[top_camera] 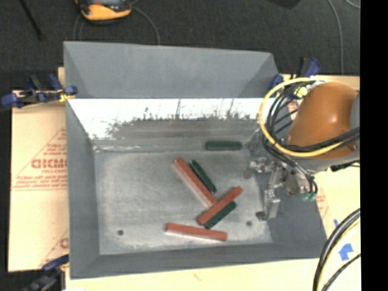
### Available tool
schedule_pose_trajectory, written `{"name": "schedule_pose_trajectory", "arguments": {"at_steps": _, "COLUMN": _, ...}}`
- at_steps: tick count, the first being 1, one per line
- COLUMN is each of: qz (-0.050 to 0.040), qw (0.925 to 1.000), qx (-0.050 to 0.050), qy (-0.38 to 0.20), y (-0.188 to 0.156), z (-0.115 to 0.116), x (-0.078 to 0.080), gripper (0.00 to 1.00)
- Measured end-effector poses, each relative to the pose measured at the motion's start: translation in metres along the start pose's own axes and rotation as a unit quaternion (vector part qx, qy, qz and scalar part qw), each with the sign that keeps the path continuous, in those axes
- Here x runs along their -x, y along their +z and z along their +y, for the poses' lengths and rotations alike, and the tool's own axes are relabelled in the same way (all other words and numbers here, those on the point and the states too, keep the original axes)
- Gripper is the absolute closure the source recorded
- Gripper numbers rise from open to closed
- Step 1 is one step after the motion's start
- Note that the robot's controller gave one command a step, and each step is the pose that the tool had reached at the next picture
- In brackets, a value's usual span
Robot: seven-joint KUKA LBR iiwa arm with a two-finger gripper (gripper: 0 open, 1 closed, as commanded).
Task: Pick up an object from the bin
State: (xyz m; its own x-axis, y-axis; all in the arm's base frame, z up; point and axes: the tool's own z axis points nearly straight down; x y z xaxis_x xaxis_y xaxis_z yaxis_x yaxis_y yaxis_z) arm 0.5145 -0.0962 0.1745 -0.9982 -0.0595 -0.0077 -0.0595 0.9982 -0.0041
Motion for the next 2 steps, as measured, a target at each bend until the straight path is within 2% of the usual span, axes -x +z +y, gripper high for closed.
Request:
{"name": "schedule_pose_trajectory", "arguments": {"at_steps": 1, "qz": -0.0023, "qw": 0.9949, "qx": 0.0, "qy": -0.101, "y": 0.057, "z": 0.003, "x": 0.047, "gripper": 0.0}}
{"name": "schedule_pose_trajectory", "arguments": {"at_steps": 2, "qz": 0.0014, "qw": 0.9993, "qx": 0.002, "qy": -0.038, "y": 0.103, "z": 0.012, "x": 0.015, "gripper": 1.0}}
